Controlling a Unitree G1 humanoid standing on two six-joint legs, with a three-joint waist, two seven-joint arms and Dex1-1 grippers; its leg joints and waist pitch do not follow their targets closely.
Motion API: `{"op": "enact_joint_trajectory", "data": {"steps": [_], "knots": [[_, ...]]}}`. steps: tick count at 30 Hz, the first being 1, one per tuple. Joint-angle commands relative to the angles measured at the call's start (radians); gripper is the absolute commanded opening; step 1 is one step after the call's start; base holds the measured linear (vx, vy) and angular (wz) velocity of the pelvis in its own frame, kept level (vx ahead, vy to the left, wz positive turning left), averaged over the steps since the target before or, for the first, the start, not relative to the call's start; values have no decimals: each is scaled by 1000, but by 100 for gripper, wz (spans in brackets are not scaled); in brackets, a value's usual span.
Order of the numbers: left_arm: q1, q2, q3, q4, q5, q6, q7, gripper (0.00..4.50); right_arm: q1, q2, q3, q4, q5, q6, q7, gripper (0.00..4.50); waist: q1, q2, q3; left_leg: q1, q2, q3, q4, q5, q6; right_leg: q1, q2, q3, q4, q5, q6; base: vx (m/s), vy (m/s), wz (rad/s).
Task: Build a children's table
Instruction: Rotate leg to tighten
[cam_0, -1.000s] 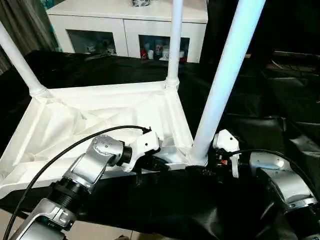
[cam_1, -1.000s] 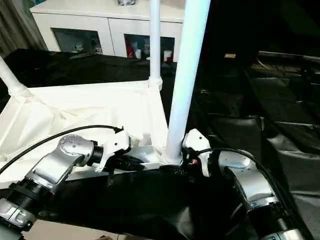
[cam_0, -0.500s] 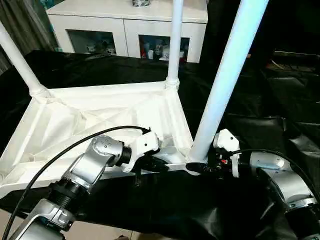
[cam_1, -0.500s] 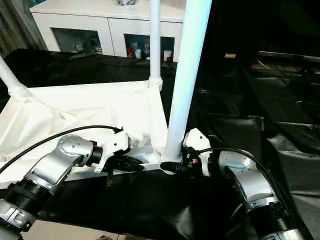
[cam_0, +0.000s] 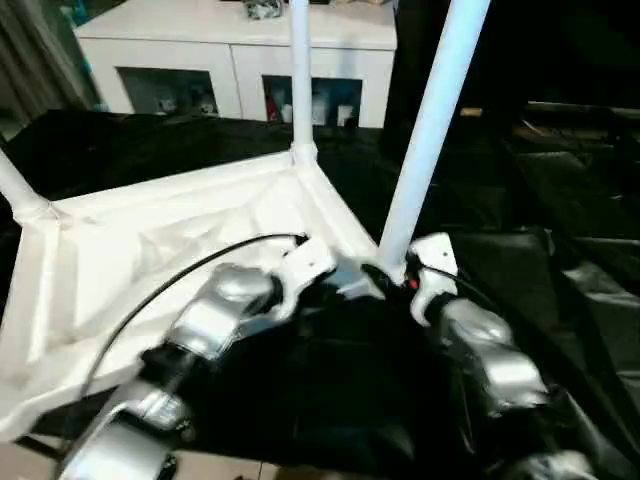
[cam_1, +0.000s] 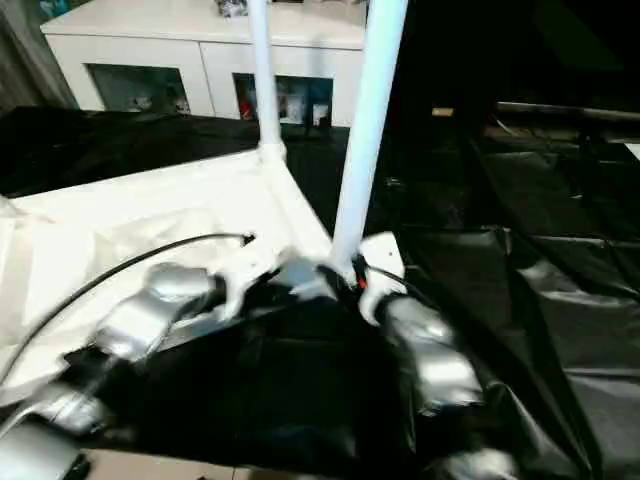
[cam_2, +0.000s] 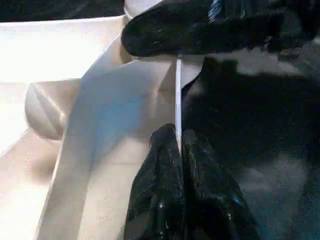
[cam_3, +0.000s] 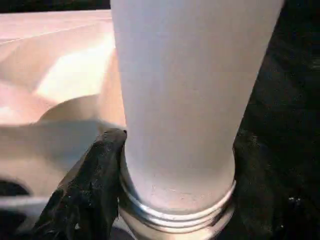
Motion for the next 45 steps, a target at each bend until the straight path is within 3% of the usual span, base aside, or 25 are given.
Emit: {"op": "enact_joint_trajectory", "data": {"steps": [1,4,11,13,15,18,19,22,30,36,40,45], "knots": [[-12,-35,11,103,29,-18,100,0,-18,26,-23,81,-47,4,-132,268,-3,-7,-55,10,20,-9,-77,-250,-10,37,-38,31,-87,-249,-195,0,0,0],[-36,-59,4,162,53,-47,149,0,-38,57,-19,110,-60,-26,-188,268,1,-6,-56,15,22,-9,-78,-274,-4,32,-39,33,-91,-262,-181,0,0,0],[-40,-67,-6,161,57,-55,137,0,-41,75,-19,96,-28,-99,-117,268,6,-8,-56,6,24,-11,-81,-274,16,38,-44,33,-91,-269,-170,0,0,0],[-37,-60,-6,146,52,-58,118,0,-40,68,-27,80,-18,-128,-98,338,8,-8,-57,4,25,-12,-81,-258,21,39,-44,32,-88,-248,-173,0,0,0],[-34,-45,-1,125,43,-66,80,0,-40,37,-28,45,-7,-164,-42,340,9,-11,-58,0,25,-11,-79,-238,30,43,-43,32,-85,-211,-179,0,0,0],[-17,-19,-2,76,21,-74,1,0,-29,-10,-21,-25,67,-107,125,366,7,-10,-58,-4,25,-11,-77,-223,57,49,-42,30,-80,-175,-190,0,0,0],[-2,-1,-3,43,-1,-88,-64,0,-12,-64,10,-73,86,-76,238,366,8,-12,-58,-4,26,-11,-76,-213,70,50,-42,30,-81,-162,-192,0,0,0],[21,24,-3,-10,-43,-89,-161,0,16,-156,60,-121,80,-49,373,366,9,-11,-59,-4,27,-7,-71,-182,85,48,-43,31,-78,-134,-223,0,0,0],[87,141,-45,-165,-125,-97,-409,0,89,-386,127,-223,113,12,715,366,18,-10,-58,-2,34,-7,-70,-174,100,51,-42,30,-70,-100,-255,0,0,0],[104,168,-41,-216,-138,-63,-455,0,87,-420,150,-242,120,49,771,366,20,-10,-54,3,36,-7,-74,-211,71,44,-43,32,-77,-186,-242,0,0,0],[107,169,-37,-219,-133,-61,-457,0,74,-401,151,-232,126,66,772,366,21,-11,-58,2,33,-7,-72,-188,66,46,-43,32,-73,-157,-240,0,0,0],[112,177,-38,-236,-137,-52,-463,0,73,-403,149,-241,135,83,791,329,22,-10,-58,1,33,-6,-69,-170,79,46,-42,31,-70,-122,-250,0,0,0]]}}
